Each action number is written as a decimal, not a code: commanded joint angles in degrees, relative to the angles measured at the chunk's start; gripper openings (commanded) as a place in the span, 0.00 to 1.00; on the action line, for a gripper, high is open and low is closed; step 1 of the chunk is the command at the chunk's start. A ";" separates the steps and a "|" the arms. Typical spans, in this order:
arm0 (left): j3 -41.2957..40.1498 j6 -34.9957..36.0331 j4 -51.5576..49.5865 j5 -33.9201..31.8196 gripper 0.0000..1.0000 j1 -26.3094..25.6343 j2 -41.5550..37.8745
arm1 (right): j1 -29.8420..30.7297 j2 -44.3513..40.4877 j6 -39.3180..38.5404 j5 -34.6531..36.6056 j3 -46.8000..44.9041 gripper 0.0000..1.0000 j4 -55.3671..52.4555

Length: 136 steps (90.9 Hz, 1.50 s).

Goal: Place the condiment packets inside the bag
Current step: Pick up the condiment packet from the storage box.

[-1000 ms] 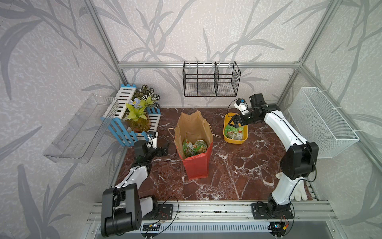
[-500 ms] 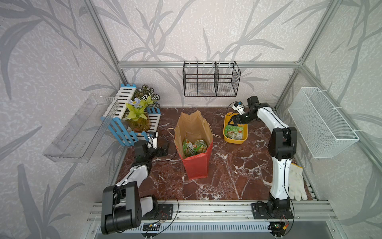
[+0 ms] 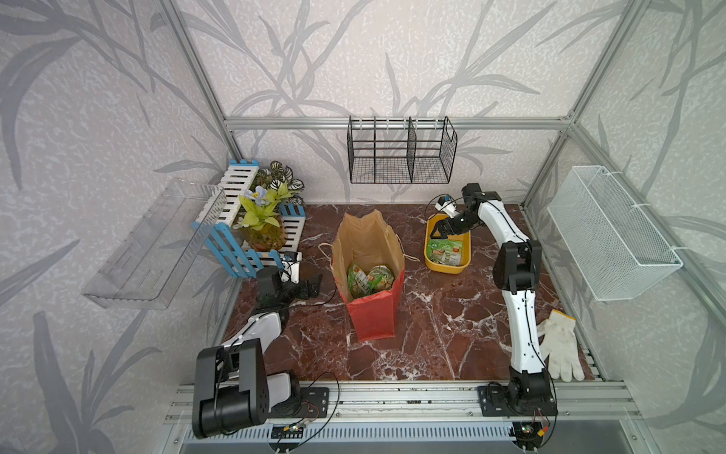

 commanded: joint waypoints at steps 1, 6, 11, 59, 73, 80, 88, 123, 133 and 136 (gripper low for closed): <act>1.39 0.88 0.19 -0.54 1.00 0.19 0.87 | 0.28 2.51 -1.77 1.50 3.16 1.00 -4.16; 1.54 0.93 0.02 -0.57 1.00 0.19 1.06 | 0.21 3.31 -1.88 1.26 4.37 1.00 -5.20; 1.56 0.96 -0.01 -0.70 1.00 0.19 1.14 | 0.22 3.75 -2.17 0.58 5.09 1.00 -6.38; 0.86 0.71 0.41 -1.21 1.00 0.18 -0.94 | 0.30 -5.73 -3.81 1.85 -5.53 0.82 -10.16; 0.61 0.71 0.39 -1.13 1.00 0.19 -1.55 | 0.28 -6.71 -2.87 1.89 -6.46 0.66 -9.63; 0.53 0.71 0.37 -1.24 1.00 0.19 -1.87 | 0.28 -6.44 -2.25 1.94 -6.17 0.55 -9.49; 0.44 0.71 0.53 -1.33 1.00 0.18 -1.95 | 0.28 -6.25 -1.63 2.29 -5.76 0.46 -9.77; 0.26 0.53 0.28 -1.39 1.00 0.18 -3.01 | 0.37 -6.56 -1.94 5.93 -8.59 0.50 -9.21; 0.18 0.52 0.20 -1.38 1.00 0.19 -3.34 | 0.36 -5.19 -1.47 6.33 -8.23 0.47 -9.05; 0.26 0.46 0.19 -1.44 1.00 0.19 -3.41 | 0.37 -5.07 -1.32 6.41 -8.24 0.46 -8.70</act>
